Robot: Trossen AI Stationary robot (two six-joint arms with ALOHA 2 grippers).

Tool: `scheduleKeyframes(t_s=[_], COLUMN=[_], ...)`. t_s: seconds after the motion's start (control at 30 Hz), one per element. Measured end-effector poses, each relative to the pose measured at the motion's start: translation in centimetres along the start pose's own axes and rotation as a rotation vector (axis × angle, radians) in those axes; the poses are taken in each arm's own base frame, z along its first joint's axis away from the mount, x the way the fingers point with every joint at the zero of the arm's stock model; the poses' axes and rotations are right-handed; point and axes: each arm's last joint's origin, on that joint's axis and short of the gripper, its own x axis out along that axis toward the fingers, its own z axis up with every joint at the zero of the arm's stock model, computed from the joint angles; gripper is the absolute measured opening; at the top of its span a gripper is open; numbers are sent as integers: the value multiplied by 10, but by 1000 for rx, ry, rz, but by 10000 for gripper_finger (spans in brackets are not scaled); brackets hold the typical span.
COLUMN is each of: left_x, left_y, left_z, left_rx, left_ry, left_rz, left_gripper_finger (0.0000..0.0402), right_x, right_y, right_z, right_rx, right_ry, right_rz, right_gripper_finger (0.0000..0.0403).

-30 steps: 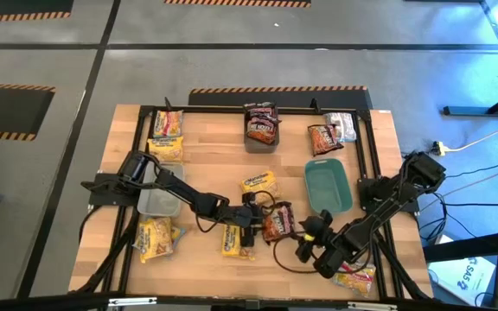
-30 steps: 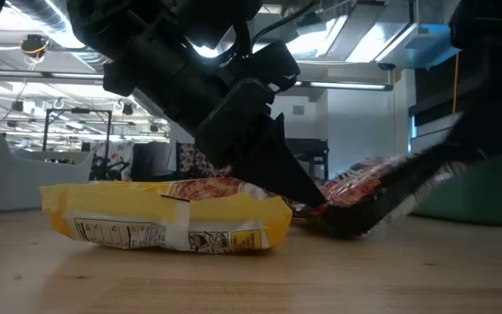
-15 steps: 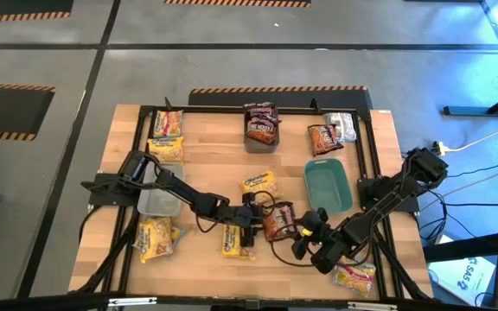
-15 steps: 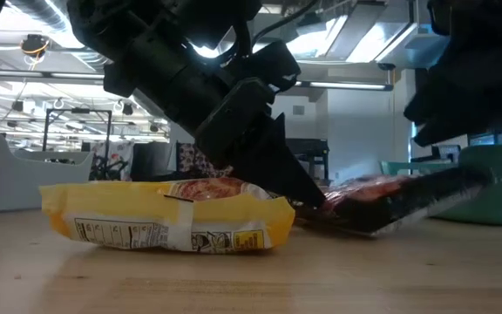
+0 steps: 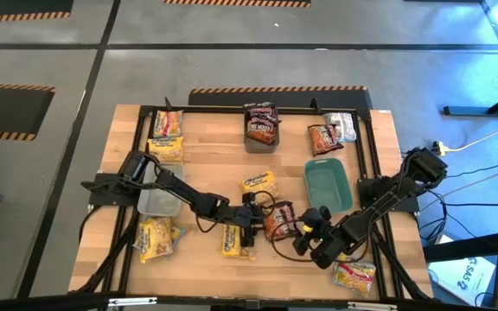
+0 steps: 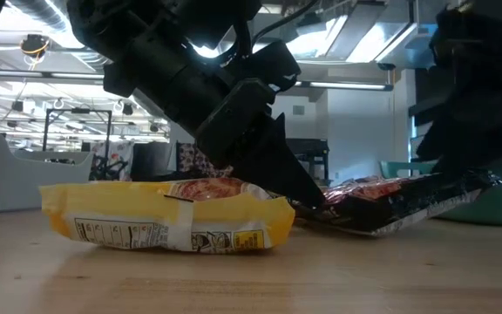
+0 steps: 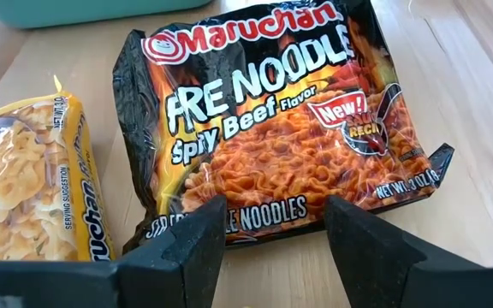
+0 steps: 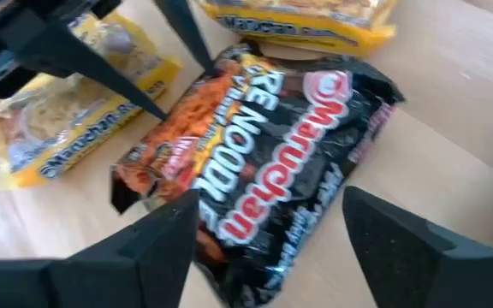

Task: Sort Maruchan noodles
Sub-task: Put the black noodle pack into the black bin

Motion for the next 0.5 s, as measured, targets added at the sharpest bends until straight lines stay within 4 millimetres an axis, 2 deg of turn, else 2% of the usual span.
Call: scheduleKeyframes(t_s=[0.2,0.5], left_x=[0,0], left_y=[0,0], left_z=[0,0], left_rx=[1,2], left_ry=[2,4], left_rz=[1,5], left_gripper_finger=[192,192], right_x=[11,22], right_y=[-8,-16], right_z=[-6,-4], right_rx=[107,173], right_ry=[-67,-111], right_rz=[96,144], right_gripper_finger=[305,292])
